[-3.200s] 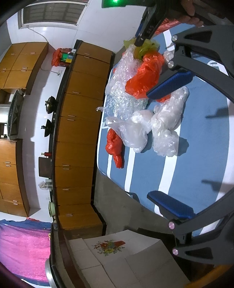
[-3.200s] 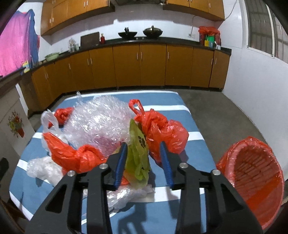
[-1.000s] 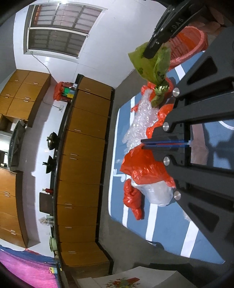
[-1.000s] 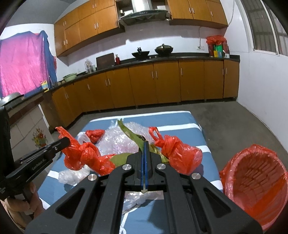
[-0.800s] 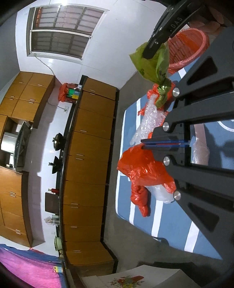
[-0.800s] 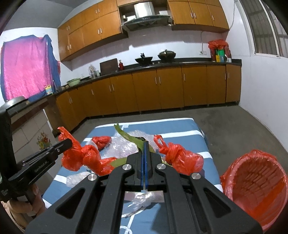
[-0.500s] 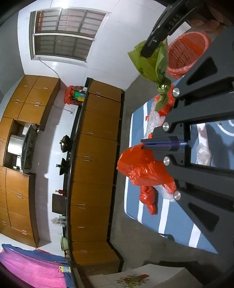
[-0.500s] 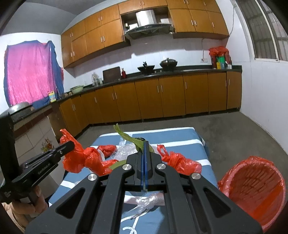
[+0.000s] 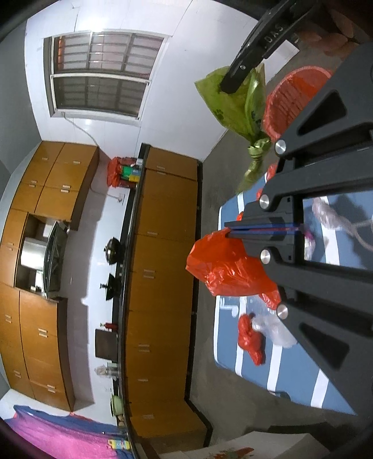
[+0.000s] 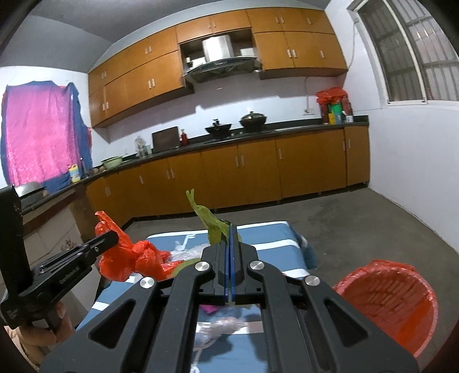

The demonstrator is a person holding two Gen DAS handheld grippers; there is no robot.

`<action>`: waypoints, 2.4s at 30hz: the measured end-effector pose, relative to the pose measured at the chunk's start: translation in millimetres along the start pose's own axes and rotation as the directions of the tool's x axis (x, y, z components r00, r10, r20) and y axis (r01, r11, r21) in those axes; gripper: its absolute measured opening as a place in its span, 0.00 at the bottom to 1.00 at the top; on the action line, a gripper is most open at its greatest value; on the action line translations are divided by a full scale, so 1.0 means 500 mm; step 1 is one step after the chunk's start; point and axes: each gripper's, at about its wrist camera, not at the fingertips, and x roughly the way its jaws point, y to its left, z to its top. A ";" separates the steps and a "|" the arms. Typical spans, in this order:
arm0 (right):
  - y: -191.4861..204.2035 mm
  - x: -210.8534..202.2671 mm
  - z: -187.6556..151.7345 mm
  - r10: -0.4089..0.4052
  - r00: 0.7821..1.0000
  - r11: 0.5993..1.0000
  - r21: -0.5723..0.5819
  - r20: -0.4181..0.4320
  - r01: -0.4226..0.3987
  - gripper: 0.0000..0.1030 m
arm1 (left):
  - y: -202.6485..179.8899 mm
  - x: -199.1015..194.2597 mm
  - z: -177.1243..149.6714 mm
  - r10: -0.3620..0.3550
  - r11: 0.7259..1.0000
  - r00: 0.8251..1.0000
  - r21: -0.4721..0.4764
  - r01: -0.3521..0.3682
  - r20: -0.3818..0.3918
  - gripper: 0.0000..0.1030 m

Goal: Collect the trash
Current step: 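Lift both held bags and carry them over the red basket, then open both tools to drop the bags into the red basket, then move both open tools back over the pile on the table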

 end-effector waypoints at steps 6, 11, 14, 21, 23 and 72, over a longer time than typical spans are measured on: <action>-0.074 -0.025 -0.003 -0.085 0.996 0.996 0.039 0.016 0.084 0.01 | -0.073 0.034 -0.001 -0.069 0.997 0.997 0.022 0.069 -0.018 0.02; -0.138 -0.048 -0.014 -0.165 0.986 0.984 0.073 0.019 0.163 0.01 | -0.139 0.071 -0.013 -0.135 0.989 0.990 0.047 0.137 -0.043 0.03; -0.176 -0.062 -0.023 -0.209 0.978 0.974 0.093 0.015 0.207 0.01 | -0.189 0.098 -0.024 -0.182 0.981 0.981 0.061 0.186 -0.067 0.02; -0.251 -0.089 -0.046 -0.296 0.955 0.947 0.132 -0.009 0.294 0.01 | -0.287 0.153 -0.056 -0.275 0.954 0.953 0.089 0.287 -0.124 0.03; -0.268 -0.096 -0.054 -0.314 0.949 0.939 0.140 -0.015 0.313 0.01 | -0.318 0.170 -0.066 -0.301 0.944 0.943 0.093 0.316 -0.141 0.03; -0.245 -0.051 -0.070 -0.333 0.940 0.936 0.093 -0.073 0.339 0.38 | -0.203 0.172 -0.123 -0.014 0.994 0.994 0.106 0.026 -0.111 0.69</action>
